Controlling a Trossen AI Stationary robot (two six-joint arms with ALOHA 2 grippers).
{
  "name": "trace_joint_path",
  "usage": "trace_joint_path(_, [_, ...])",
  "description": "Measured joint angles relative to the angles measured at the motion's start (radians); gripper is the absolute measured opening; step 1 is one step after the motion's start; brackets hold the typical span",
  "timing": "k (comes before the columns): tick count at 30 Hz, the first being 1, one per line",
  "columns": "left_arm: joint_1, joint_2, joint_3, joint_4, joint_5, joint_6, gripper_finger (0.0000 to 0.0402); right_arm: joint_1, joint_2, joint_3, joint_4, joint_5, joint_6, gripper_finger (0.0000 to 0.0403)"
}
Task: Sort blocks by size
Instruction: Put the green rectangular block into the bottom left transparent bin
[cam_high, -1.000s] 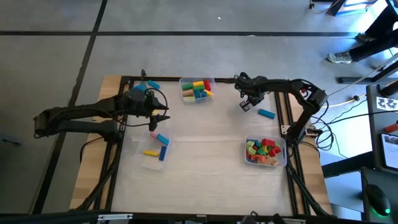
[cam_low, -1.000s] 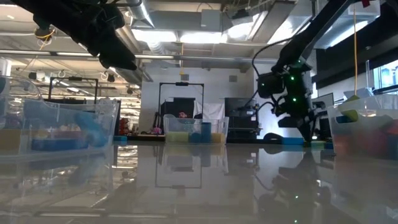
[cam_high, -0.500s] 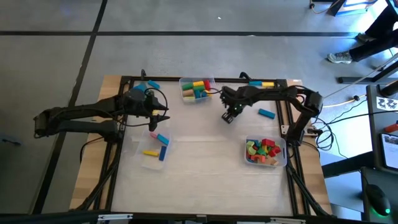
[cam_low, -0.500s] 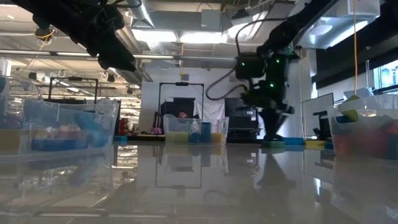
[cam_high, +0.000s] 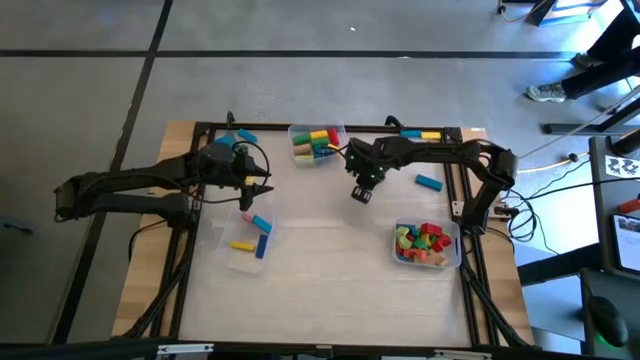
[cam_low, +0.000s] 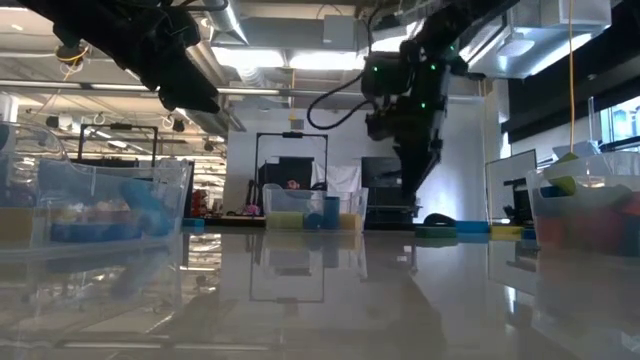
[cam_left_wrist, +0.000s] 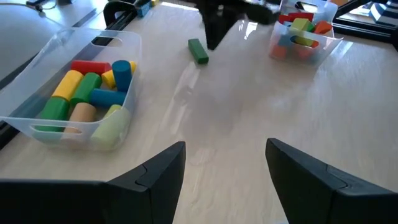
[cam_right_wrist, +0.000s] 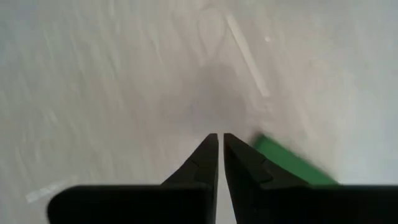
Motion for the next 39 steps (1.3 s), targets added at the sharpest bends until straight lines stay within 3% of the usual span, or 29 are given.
trace_joint_path(7, [0.000, 0.000, 0.000, -0.008, 0.000, 0.000, 0.0218, -0.001, -0.002, 0.057, -0.172, 0.180, -0.128, 0.0028])
trace_joint_path(13, [0.000, 0.000, 0.000, -0.007, 0.000, 0.000, 0.0218, -0.031, -0.002, 0.057, -0.152, 0.225, -0.135, 0.0040])
trace_joint_path(22, [0.000, 0.000, 0.000, -0.007, 0.000, 0.000, 0.0218, -0.036, -0.002, 0.040, -0.113, 0.271, -0.177, 0.0191])
trace_joint_path(27, [0.000, 0.000, 0.000, -0.007, 0.000, 0.000, 0.0218, -0.034, -0.002, -0.037, -0.063, 0.263, -0.256, 0.0239])
trace_joint_path(34, [0.000, 0.000, 0.000, -0.007, 0.000, 0.003, 0.0218, -0.034, -0.002, -0.145, 0.050, 0.260, -0.450, 0.0241])
trace_joint_path(39, [0.000, 0.000, 0.000, -0.007, 0.000, 0.007, 0.0218, -0.034, -0.002, -0.182, 0.120, 0.214, -0.484, 0.0233])
